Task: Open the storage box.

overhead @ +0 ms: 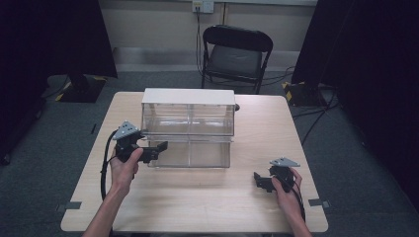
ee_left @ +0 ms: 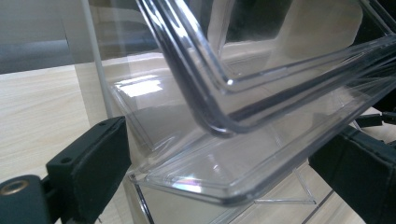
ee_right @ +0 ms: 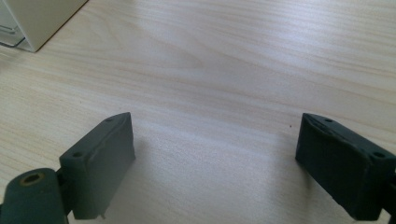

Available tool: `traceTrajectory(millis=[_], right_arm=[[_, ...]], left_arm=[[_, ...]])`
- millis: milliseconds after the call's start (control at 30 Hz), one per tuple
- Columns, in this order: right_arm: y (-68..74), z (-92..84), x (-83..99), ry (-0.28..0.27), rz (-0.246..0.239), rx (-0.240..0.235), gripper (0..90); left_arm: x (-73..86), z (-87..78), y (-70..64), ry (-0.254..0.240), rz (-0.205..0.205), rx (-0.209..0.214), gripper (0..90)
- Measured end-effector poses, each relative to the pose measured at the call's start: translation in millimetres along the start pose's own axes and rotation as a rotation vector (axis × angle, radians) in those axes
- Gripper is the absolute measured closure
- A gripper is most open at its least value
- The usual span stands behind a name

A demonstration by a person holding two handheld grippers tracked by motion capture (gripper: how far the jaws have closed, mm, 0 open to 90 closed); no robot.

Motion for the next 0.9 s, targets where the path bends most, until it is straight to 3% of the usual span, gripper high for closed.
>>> traceTrajectory(millis=[900], right_arm=[[0.0, 0.0, -0.1, -0.001, 0.000, 0.000, 10.8]], left_arm=[[0.0, 0.2, -0.4, -0.002, -0.006, 0.000, 5.3]])
Point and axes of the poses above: each handheld gripper's, and its own axes: z roughly forward along the jaws, x roughly out of its underside, y roughly to its left, the point moved 9 cm from there along z, roughly forward along the jaws, and after that the axes turned 3 degrees about -y, right-handed, at the moved point
